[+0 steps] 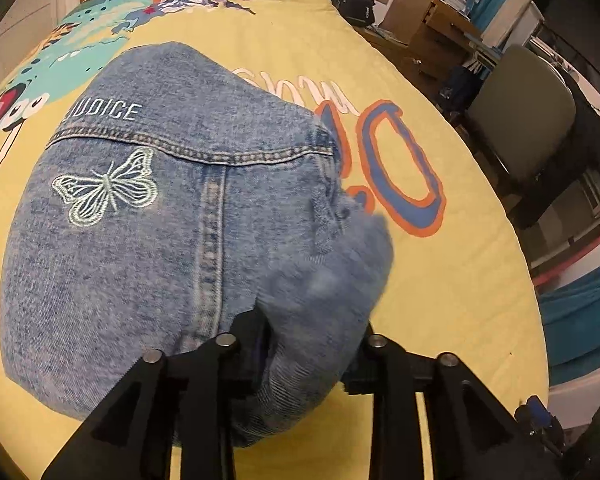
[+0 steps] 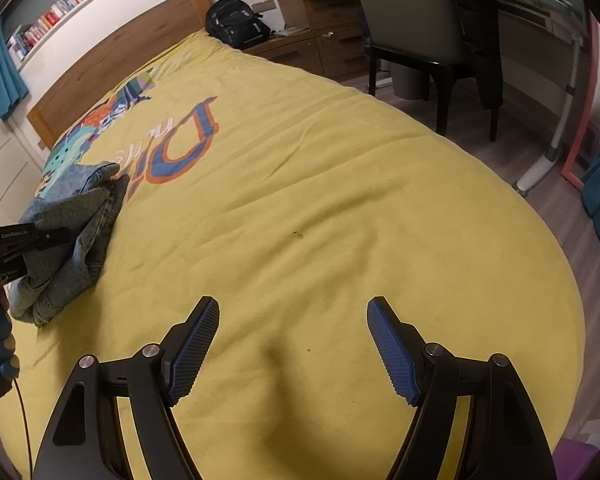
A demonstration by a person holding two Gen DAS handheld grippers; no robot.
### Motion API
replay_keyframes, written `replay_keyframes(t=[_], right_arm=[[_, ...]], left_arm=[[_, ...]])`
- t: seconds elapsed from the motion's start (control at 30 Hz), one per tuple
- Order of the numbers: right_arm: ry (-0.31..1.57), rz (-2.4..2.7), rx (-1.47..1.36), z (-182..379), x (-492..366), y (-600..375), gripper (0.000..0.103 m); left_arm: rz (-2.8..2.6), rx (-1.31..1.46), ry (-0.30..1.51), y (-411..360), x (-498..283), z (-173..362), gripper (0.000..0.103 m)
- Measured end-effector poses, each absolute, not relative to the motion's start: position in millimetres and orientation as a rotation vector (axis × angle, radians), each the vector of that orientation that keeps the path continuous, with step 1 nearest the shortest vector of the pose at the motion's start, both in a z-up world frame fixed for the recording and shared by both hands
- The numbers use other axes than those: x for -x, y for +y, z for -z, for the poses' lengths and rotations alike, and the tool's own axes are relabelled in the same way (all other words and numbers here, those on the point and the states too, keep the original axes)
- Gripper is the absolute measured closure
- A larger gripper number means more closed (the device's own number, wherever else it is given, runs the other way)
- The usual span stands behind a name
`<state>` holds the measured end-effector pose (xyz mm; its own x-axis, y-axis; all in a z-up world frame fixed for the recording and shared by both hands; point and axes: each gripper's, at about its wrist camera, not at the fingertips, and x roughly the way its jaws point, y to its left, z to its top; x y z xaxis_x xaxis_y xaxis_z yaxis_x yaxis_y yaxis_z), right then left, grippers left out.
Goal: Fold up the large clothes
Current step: 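Open the left tool and release the flipped jacket onto the bed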
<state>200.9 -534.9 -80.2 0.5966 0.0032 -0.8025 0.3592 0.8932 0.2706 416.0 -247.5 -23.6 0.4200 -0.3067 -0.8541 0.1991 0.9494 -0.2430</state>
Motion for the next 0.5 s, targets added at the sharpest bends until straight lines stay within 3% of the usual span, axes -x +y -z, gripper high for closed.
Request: replay_keyframes(t=[0.5], right_arm=[[0.901, 0.235, -0.461, 77, -185, -551, 0.025]], left_arm=[[0.355, 0.065, 1.101, -268, -400, 21, 0.066]])
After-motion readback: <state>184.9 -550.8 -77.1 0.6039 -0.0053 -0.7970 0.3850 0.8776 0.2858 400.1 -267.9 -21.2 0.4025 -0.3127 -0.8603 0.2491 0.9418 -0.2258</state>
